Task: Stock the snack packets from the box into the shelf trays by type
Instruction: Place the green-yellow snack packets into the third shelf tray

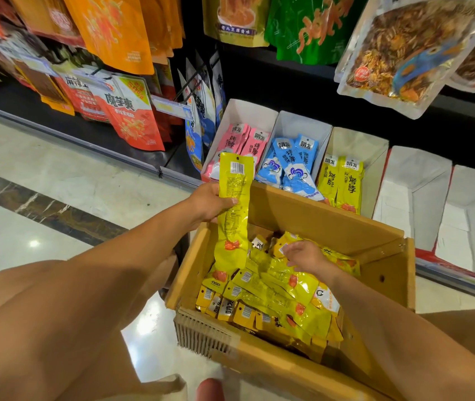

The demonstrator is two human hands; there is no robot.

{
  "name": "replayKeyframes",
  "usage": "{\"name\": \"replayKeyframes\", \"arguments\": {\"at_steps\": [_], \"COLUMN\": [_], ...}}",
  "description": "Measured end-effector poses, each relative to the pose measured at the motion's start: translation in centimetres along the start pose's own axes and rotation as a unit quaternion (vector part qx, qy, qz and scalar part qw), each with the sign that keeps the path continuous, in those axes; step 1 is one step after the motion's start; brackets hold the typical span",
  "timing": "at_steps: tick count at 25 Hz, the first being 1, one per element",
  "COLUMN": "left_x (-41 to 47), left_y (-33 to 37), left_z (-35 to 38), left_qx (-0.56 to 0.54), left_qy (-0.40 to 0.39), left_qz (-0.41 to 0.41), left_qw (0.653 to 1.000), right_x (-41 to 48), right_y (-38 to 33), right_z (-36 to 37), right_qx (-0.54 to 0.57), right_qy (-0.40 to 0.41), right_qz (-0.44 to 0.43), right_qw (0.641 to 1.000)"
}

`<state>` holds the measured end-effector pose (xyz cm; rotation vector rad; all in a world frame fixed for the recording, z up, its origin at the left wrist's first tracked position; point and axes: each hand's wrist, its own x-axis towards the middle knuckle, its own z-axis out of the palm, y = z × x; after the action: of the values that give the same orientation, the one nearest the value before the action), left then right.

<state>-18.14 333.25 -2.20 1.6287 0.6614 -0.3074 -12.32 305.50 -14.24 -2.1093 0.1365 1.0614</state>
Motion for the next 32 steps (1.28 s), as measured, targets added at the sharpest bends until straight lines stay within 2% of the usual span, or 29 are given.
{"name": "replayKeyframes", "arguments": {"at_steps": [4, 8, 13, 18, 25, 29, 32], "left_x": [0.1, 0.2, 0.1, 0.2, 0.2, -0.8, -2.3], "left_y": [-0.6, -1.0, -1.5, -1.7, -0.2, 1.4, 2.8], "left_z": [-0.7, -0.9, -1.2, -1.5, -0.8, 0.1, 1.1], "left_qx": [0.030, 0.059, 0.069, 0.082, 0.092, 0.091, 0.079], "left_qy": [0.002, 0.026, 0.034, 0.030, 0.028, 0.026, 0.022], "left_qz": [-0.002, -0.011, -0.025, -0.040, -0.018, 0.007, 0.023], "left_qw": [1.000, 0.998, 0.997, 0.995, 0.995, 0.996, 0.996], "right_x": [1.9, 1.9, 1.9, 1.1, -0.9, -3.9, -6.9], "right_y": [3.1, 3.9, 4.2, 4.0, 1.7, -1.7, -4.6], "right_z": [1.1, 2.3, 2.6, 1.8, 0.3, -1.6, -3.9], "right_qx": [-0.166, -0.306, -0.403, -0.390, -0.340, -0.265, -0.205], "right_qy": [-0.061, -0.076, -0.023, 0.030, 0.015, 0.017, -0.010], "right_qz": [0.033, -0.004, -0.062, -0.050, -0.018, -0.027, -0.020], "right_qw": [0.984, 0.949, 0.913, 0.919, 0.940, 0.964, 0.978]}}
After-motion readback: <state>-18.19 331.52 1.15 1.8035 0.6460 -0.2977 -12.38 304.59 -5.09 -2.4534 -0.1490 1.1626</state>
